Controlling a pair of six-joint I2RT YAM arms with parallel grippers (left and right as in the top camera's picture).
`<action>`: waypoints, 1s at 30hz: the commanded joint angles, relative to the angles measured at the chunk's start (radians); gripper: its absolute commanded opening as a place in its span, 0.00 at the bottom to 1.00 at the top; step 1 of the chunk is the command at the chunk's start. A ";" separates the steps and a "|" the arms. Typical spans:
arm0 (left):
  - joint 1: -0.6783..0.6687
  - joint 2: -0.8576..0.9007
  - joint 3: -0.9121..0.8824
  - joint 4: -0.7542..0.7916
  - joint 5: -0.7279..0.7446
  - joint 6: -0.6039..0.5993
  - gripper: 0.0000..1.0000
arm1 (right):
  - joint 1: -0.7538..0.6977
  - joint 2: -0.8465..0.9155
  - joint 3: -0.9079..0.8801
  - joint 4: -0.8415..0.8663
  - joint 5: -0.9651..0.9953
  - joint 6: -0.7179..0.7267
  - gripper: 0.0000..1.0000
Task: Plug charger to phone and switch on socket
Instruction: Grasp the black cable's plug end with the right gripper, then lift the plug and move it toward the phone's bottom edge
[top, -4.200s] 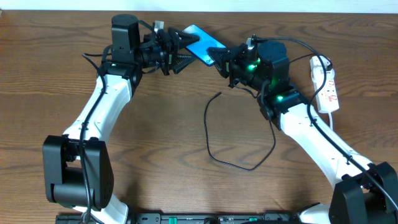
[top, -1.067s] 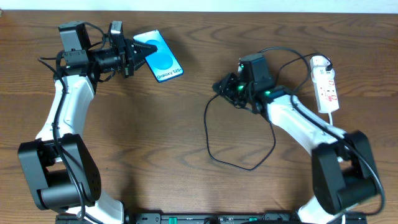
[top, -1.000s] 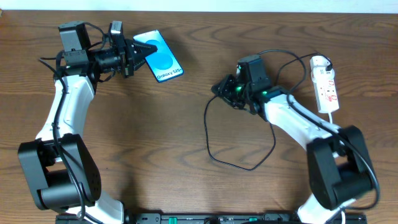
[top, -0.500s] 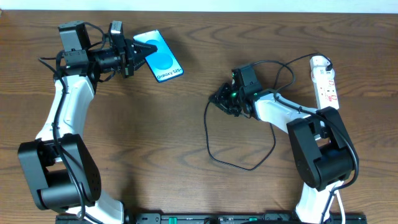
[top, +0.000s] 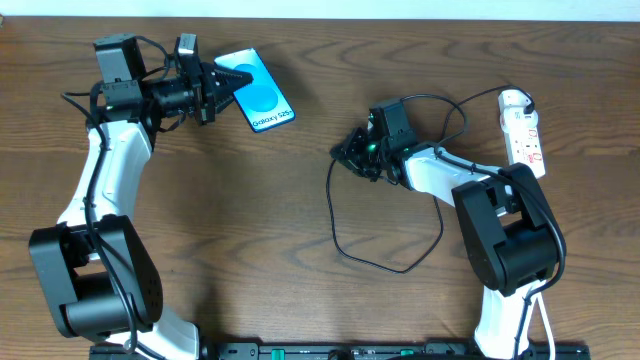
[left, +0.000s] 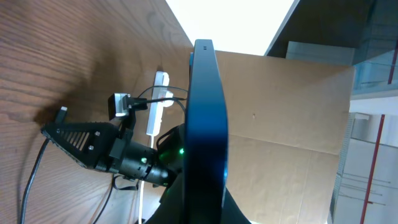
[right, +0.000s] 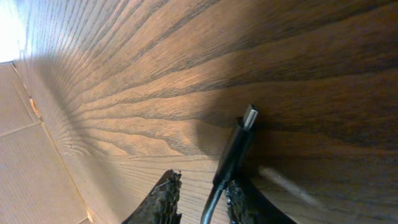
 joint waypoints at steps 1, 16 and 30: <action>0.001 -0.022 0.009 0.004 0.043 0.013 0.07 | 0.009 0.058 -0.018 -0.024 0.045 0.002 0.15; 0.001 -0.022 0.009 0.005 0.043 0.017 0.07 | -0.092 0.058 -0.017 0.018 -0.222 -0.387 0.01; 0.001 -0.022 0.009 0.005 0.054 0.062 0.07 | -0.158 -0.051 -0.015 -0.060 -0.649 -0.657 0.02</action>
